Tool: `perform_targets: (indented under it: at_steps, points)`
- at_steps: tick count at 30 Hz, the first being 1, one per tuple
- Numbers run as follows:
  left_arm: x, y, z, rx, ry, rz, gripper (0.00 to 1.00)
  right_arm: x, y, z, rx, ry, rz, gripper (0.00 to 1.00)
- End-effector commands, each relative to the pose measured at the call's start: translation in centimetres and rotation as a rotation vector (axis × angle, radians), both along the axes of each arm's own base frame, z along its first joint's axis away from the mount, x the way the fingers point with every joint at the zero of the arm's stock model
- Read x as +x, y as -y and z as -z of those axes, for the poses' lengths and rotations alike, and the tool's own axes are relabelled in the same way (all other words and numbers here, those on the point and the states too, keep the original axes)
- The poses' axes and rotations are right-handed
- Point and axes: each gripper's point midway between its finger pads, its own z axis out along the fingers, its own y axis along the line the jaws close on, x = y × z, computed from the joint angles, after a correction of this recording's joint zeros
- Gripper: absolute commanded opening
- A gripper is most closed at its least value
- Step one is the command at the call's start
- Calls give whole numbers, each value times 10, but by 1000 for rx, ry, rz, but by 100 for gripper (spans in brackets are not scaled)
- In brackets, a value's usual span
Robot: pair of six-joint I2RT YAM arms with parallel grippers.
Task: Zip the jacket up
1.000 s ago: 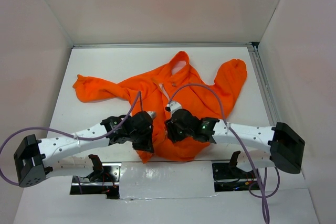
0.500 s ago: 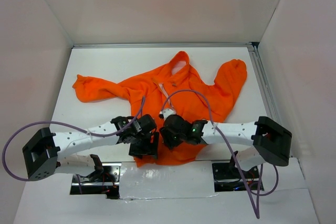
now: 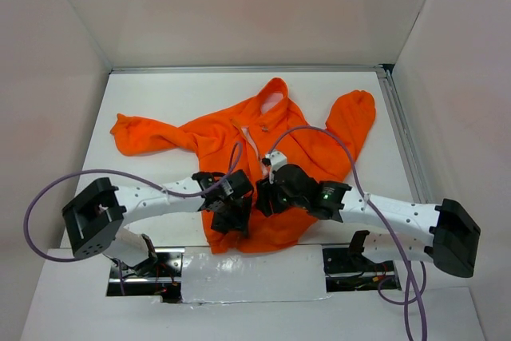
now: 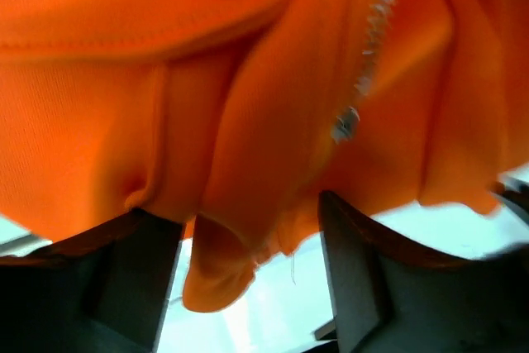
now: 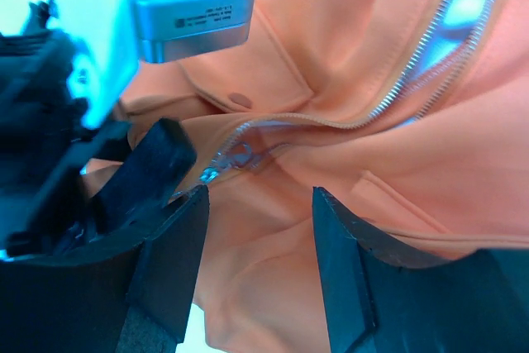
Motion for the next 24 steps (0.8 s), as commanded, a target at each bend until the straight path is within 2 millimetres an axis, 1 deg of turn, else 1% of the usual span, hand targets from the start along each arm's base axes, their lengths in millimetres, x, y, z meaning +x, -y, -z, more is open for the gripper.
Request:
perform_targets:
  at_steps: [1,2,3,4,5,6,7,8,9,10,11,12,13,14,15,16,17,18,19,20,21,22,23,24]
  points:
    - [12,7,10,21,23,-18,66,3,1,-13,61,9,19,60]
    - [12,4,18,54,4,-32,58,3,1,-13,62,9,14,60]
    - [15,4,20,67,6,-53,39,2,2,-14,66,6,12,60]
    - [20,8,18,58,12,-56,21,2,3,-13,63,8,13,60]
    - [27,9,14,48,23,-56,8,2,5,-12,59,7,21,60]
    - [33,11,9,34,42,-47,0,6,9,-10,48,14,51,60]
    - [47,19,-8,0,101,-49,0,8,13,-9,45,17,66,60]
    - [59,19,-18,-11,150,-28,0,11,16,-7,42,24,87,60]
    - [67,22,-31,-29,188,-11,0,17,21,-8,48,28,132,60]
    - [86,30,-58,-74,280,-11,0,29,28,-14,57,68,200,62]
    - [99,30,-73,-92,349,46,0,38,35,-15,70,74,265,64]
    - [118,45,-105,-165,437,65,0,56,51,-22,80,112,371,66]
    - [136,41,-121,-172,509,96,0,65,59,-26,94,120,427,67]
    - [151,48,-141,-209,575,128,0,72,65,-32,126,118,491,67]
    - [175,61,-191,-290,691,119,0,83,82,-41,161,127,584,68]
    - [197,64,-200,-296,730,160,0,91,97,-46,169,147,679,69]
    - [214,72,-221,-334,776,180,0,91,115,-52,231,115,805,71]
    - [240,92,-260,-390,853,193,0,96,131,-59,259,127,887,71]
    - [250,103,-277,-426,899,269,0,98,147,-65,278,153,968,71]
    - [258,116,-296,-460,942,308,0,92,160,-73,316,159,1023,74]
    - [274,137,-323,-502,998,329,0,93,169,-76,357,159,1078,74]
    - [272,149,-331,-517,1032,394,0,91,174,-79,382,164,1096,75]
    - [268,158,-347,-572,1046,426,0,89,176,-87,426,172,1093,75]
    - [270,162,-321,-549,973,425,0,87,178,-83,415,175,1082,76]
